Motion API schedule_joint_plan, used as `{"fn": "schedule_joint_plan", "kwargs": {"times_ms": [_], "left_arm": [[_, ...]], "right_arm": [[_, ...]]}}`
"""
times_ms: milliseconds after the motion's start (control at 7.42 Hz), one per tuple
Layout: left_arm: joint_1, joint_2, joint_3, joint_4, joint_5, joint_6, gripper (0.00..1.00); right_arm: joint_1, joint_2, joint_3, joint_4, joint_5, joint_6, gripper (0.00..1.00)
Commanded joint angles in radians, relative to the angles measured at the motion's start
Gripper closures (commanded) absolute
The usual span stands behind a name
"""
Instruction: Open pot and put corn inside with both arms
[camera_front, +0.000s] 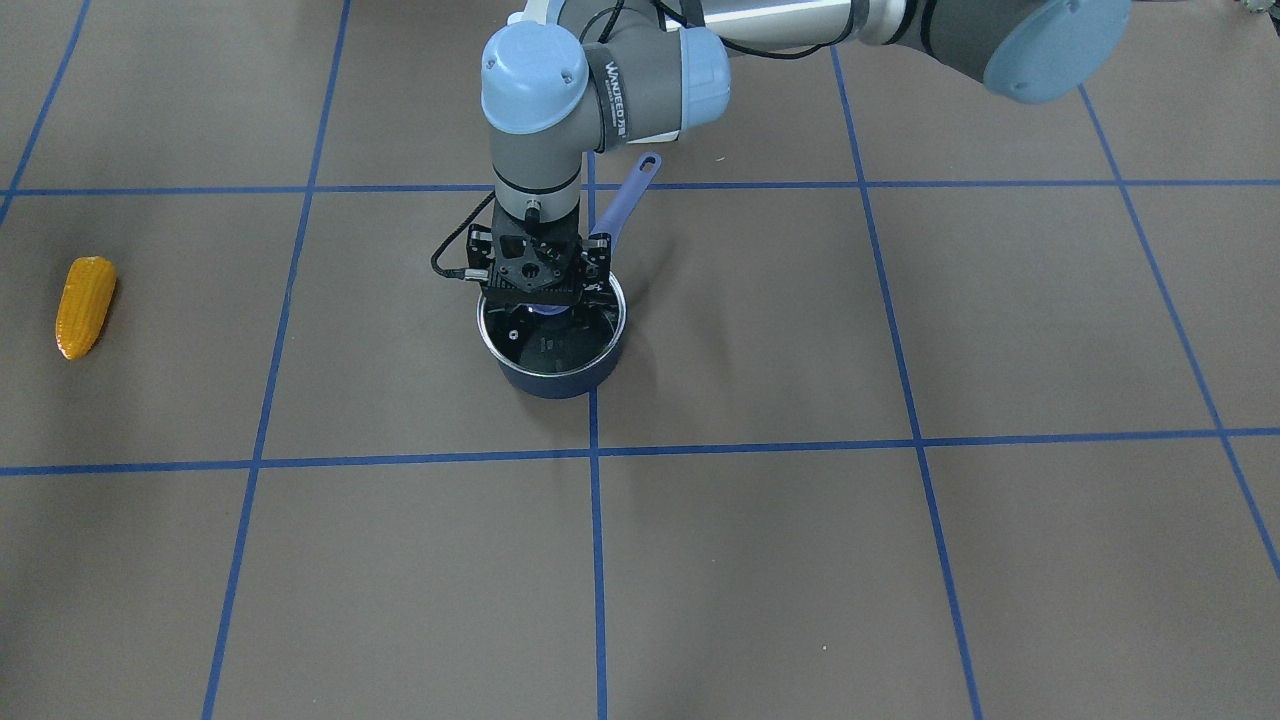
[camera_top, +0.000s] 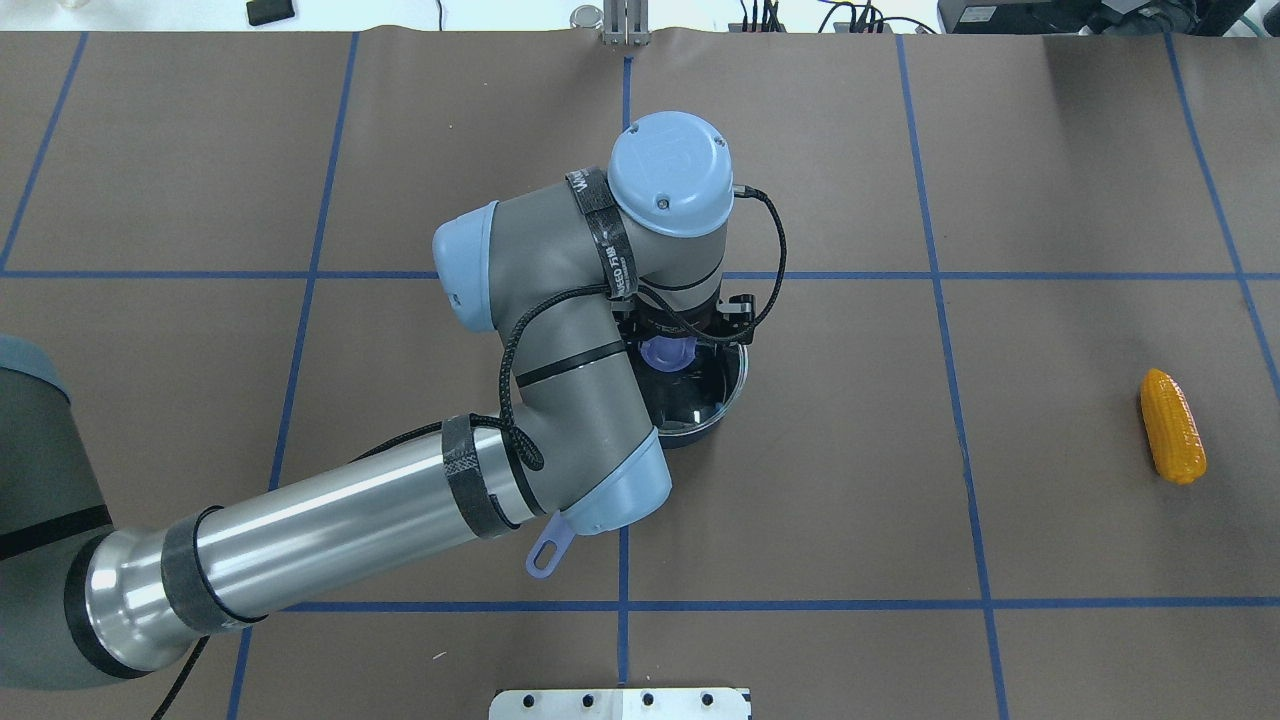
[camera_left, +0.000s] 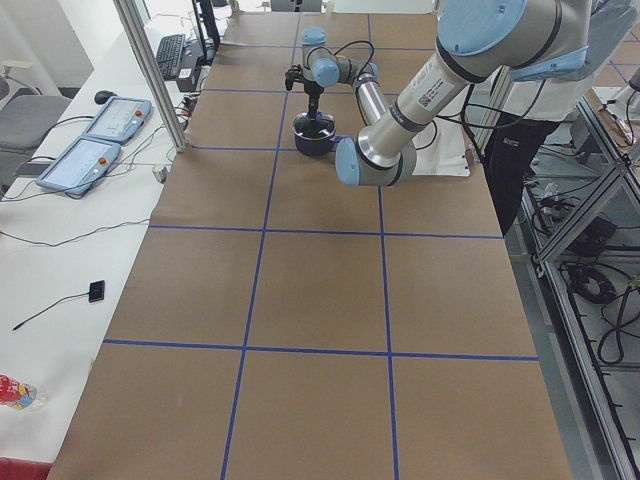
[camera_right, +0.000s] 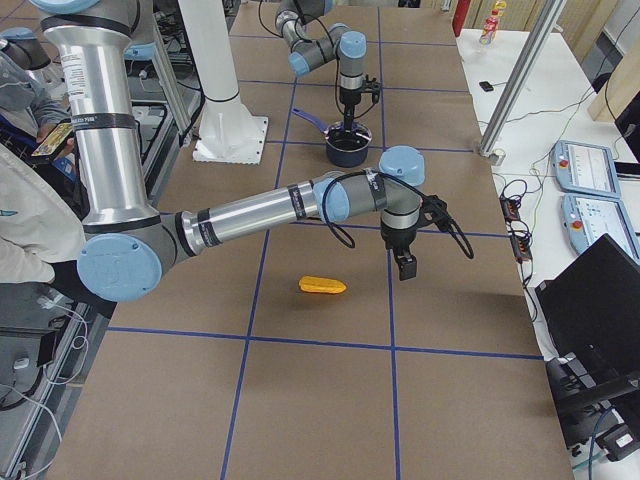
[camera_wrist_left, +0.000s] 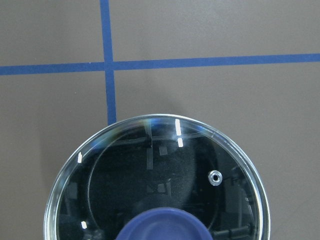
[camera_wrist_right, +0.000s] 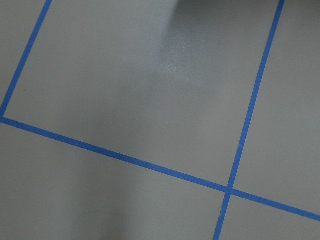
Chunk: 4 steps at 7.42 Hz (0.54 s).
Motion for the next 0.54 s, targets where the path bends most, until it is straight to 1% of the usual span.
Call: {"fn": "schedule_joint_plan", "kwargs": {"times_ms": [0, 135, 404], "left_arm": [[0.000, 0.002, -0.001, 0.002, 0.001, 0.000, 0.55], [-0.001, 0.002, -0.004, 0.005, 0.001, 0.002, 0.59], [-0.011, 0.002, -0.021, 0.012, 0.000, 0.006, 0.62]], "right_arm": [[0.000, 0.000, -0.003, 0.006, 0.000, 0.000, 0.00], [0.000, 0.000, -0.003, 0.006, 0.000, 0.000, 0.00], [0.000, 0.000, -0.001, 0.006, 0.002, 0.000, 0.00]]}}
